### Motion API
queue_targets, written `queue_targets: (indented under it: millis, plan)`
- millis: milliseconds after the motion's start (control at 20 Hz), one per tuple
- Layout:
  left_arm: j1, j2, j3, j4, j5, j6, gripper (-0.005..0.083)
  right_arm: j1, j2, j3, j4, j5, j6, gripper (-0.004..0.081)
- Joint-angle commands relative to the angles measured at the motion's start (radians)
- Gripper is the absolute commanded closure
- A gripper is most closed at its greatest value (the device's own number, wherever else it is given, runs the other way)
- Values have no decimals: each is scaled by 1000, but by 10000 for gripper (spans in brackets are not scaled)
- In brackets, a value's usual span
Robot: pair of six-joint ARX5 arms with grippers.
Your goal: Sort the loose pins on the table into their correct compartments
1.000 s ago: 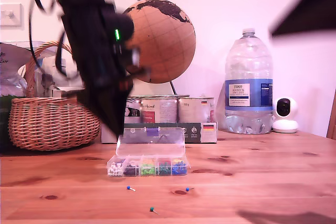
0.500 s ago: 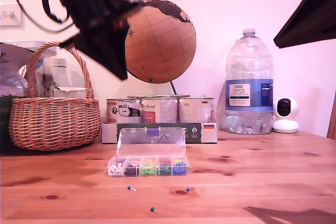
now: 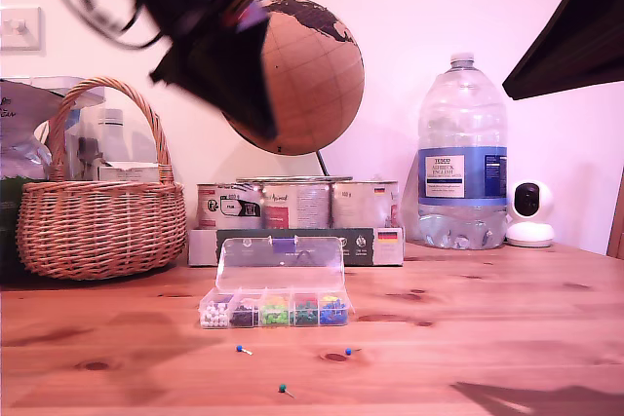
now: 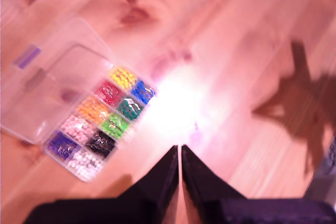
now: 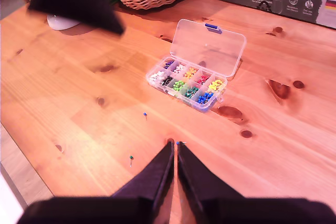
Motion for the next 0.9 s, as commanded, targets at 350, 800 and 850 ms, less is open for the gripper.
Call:
queue_targets:
  millis: [350, 800, 850]
  plan:
    - [-72, -142, -222, -103, 91, 412, 797, 4, 5, -18, -1, -6, -6, 780]
    - [-106, -105, -222, -84, 17, 781, 747, 4, 13, -18, -6, -28, -5, 780]
    - [-121, -91, -222, -83, -4, 811, 747, 4, 13, -18, -6, -28, -5, 780]
